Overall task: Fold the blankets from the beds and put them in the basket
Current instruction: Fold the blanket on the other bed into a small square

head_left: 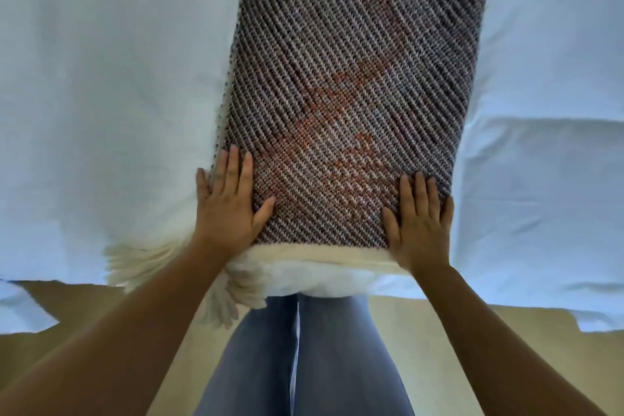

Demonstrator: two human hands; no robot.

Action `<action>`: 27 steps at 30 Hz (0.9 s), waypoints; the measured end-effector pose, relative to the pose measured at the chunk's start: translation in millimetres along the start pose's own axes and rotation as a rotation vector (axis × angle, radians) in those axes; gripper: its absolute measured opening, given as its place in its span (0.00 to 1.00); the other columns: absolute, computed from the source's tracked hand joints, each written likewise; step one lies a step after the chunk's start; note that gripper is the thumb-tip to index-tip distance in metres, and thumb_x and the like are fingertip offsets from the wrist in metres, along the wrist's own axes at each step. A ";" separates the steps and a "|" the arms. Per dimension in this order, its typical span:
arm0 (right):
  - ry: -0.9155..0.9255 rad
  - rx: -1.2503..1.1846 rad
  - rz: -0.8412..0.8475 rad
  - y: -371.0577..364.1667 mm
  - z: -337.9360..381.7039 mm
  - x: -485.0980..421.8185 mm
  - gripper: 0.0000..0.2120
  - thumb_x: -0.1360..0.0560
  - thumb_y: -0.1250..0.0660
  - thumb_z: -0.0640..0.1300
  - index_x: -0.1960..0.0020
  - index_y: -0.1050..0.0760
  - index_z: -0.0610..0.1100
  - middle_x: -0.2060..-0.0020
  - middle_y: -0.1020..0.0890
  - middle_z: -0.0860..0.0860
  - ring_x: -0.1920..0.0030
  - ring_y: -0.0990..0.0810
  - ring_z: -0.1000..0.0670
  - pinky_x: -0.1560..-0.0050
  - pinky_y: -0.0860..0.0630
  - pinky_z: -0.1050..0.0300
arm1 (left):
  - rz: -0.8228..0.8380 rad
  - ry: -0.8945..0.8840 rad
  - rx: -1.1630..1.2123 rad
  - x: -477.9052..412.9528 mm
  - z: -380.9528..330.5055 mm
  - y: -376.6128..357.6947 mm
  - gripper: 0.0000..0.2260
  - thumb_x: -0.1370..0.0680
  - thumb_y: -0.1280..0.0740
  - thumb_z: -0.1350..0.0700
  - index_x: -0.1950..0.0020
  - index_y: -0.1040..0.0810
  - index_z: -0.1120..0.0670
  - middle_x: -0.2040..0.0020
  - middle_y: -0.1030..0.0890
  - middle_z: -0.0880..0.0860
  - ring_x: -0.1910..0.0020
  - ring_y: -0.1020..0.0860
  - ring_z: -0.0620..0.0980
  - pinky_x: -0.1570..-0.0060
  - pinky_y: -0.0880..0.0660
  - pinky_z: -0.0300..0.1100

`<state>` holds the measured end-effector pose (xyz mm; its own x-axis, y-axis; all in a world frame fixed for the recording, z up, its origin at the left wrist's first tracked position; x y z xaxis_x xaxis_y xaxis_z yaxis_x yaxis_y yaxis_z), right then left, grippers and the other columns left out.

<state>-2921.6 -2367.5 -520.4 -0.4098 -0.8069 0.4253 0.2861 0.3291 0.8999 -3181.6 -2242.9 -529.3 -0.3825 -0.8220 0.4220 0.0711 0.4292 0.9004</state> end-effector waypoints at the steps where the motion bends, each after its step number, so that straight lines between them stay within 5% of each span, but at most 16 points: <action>1: -0.007 -0.015 -0.020 5.8 1.8 -4.7 0.32 0.25 0.56 0.59 0.26 0.42 0.43 0.27 0.40 0.41 0.26 0.43 0.39 0.29 0.51 0.39 | -0.016 0.012 0.001 -5.5 -0.9 6.0 0.36 0.26 0.59 0.35 0.24 0.55 0.55 0.23 0.53 0.57 0.24 0.55 0.54 0.31 0.65 0.52; 7: 0.156 0.021 -0.081 38.8 28.0 -72.6 0.34 0.24 0.63 0.60 0.24 0.57 0.42 0.24 0.51 0.44 0.26 0.59 0.49 0.29 0.65 0.48 | -0.064 -0.124 -0.040 -80.0 -38.7 53.9 0.34 0.24 0.61 0.35 0.24 0.62 0.54 0.23 0.59 0.54 0.25 0.60 0.51 0.30 0.65 0.52; 11: 0.241 0.019 -0.123 65.1 41.0 -142.1 0.34 0.25 0.63 0.60 0.24 0.56 0.44 0.24 0.51 0.43 0.24 0.56 0.46 0.29 0.65 0.50 | -0.089 -0.285 -0.092 -145.5 -89.1 80.2 0.34 0.26 0.63 0.35 0.25 0.63 0.52 0.23 0.62 0.53 0.25 0.61 0.51 0.30 0.64 0.52; 18: 0.316 -0.002 -0.144 103.7 32.1 -253.8 0.33 0.24 0.59 0.62 0.24 0.61 0.49 0.24 0.55 0.45 0.24 0.58 0.47 0.30 0.67 0.53 | -0.129 -0.304 -0.136 -263.4 -121.3 113.9 0.35 0.27 0.63 0.33 0.25 0.64 0.49 0.23 0.61 0.52 0.25 0.61 0.51 0.32 0.67 0.53; 27: 0.244 0.056 -0.151 156.2 27.4 -385.7 0.53 0.40 0.54 0.81 0.25 0.65 0.54 0.25 0.60 0.41 0.25 0.63 0.41 0.31 0.69 0.44 | -0.113 -0.288 -0.225 -368.3 -113.8 157.0 0.61 0.50 0.51 0.17 0.25 0.65 0.48 0.23 0.57 0.54 0.24 0.59 0.53 0.33 0.67 0.56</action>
<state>-2742.7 -1991.4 -541.3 -0.2216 -0.9408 0.2565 0.1866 0.2173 0.9581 -2924.8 -1915.4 -531.4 -0.6406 -0.7067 0.3003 0.2020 0.2221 0.9539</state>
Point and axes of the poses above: each hand's wrist, its own x-axis away from the middle knuckle, its own y-axis out of the back of the hand, z = x × y, the point moved 8 cm from there along -x, towards the middle knuckle
